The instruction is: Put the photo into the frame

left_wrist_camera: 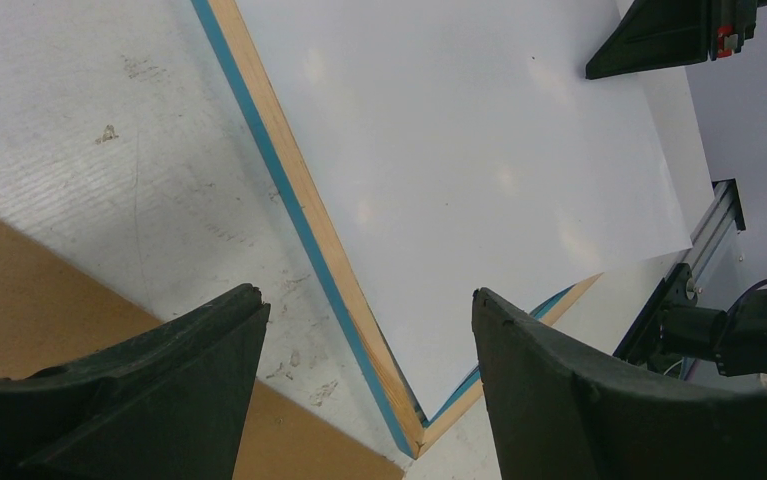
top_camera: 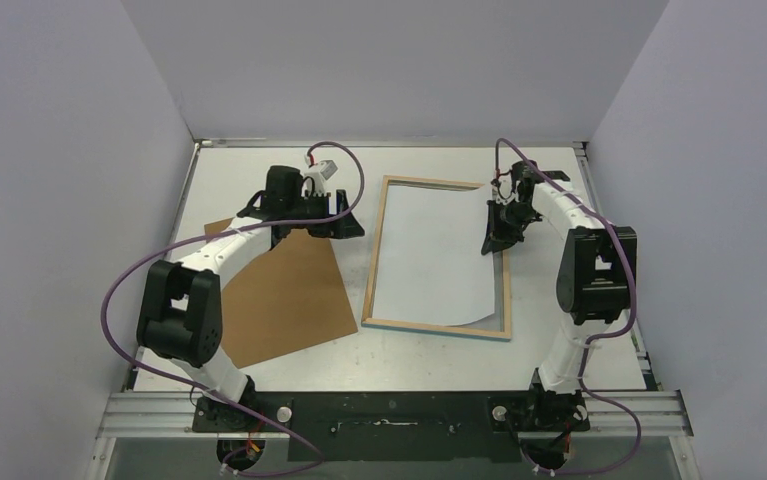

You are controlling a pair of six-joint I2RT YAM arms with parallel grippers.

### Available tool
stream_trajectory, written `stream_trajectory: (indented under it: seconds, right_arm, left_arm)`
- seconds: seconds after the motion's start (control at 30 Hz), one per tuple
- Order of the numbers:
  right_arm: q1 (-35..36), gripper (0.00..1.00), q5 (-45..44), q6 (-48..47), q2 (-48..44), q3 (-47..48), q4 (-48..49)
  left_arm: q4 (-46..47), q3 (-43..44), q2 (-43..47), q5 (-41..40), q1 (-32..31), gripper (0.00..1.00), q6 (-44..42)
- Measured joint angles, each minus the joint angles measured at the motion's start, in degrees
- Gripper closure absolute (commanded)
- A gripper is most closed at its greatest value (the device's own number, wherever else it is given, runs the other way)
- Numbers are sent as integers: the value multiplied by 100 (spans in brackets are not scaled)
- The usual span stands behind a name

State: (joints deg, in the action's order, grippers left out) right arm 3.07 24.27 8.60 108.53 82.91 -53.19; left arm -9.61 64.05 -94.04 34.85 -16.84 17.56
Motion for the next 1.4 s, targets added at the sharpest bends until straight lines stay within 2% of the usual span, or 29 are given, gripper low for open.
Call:
stream_trajectory:
  seconds: [0.5,1.23,1.4]
  right_arm:
    - [39,98,-11,496,7,-107,223]
    - [116,96,-435,494,4,-236,280]
    - [122,87,-544,496,4,-278,297]
  left_arm:
    - [0,0,-74,66,0,27,0]
    - [-2,0,-74,111,-2,27,-13]
    - [-2,0,-74,111,-2,27,-22]
